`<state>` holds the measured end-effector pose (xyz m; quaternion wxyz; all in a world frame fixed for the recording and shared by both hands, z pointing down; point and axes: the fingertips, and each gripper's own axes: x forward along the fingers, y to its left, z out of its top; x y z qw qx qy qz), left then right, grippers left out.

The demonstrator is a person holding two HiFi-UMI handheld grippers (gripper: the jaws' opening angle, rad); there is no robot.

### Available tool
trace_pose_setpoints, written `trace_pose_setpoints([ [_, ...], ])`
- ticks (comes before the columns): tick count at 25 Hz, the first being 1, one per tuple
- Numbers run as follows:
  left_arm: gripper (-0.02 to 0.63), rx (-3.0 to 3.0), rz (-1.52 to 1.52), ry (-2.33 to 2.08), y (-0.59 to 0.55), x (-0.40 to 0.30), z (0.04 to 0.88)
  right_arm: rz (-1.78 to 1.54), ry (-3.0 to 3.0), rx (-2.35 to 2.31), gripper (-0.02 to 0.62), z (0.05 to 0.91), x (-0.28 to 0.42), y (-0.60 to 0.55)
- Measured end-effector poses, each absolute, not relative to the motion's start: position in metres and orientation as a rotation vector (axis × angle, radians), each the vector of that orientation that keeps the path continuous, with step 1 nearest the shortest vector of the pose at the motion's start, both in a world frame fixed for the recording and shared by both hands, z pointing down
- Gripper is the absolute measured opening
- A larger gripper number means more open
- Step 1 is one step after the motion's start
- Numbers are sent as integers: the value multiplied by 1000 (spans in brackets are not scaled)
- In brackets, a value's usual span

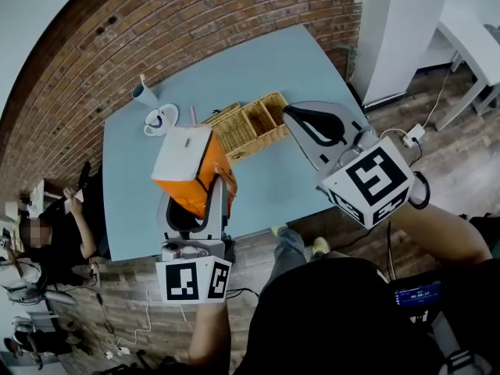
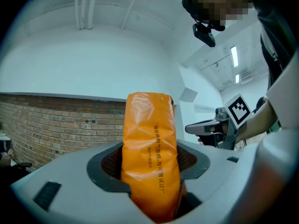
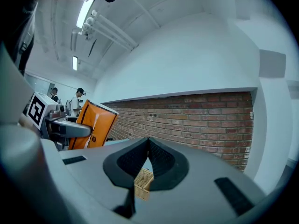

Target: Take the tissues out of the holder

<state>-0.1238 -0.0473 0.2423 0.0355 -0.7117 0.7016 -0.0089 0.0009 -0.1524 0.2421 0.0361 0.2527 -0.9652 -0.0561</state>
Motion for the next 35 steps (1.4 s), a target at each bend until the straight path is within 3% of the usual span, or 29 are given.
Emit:
trace_pose_setpoints([
  [13,270,-2232,31,2108,-2,-84,232,-117,-2982,763,3,244,19,-93],
  [24,272,-2221,57,2089,16,-115,220,-266,-3079,884,3,173,7,-82],
  [35,270,-2226,89,2067,12,-112,230,-210,-3050,870,3,204,4,-77],
])
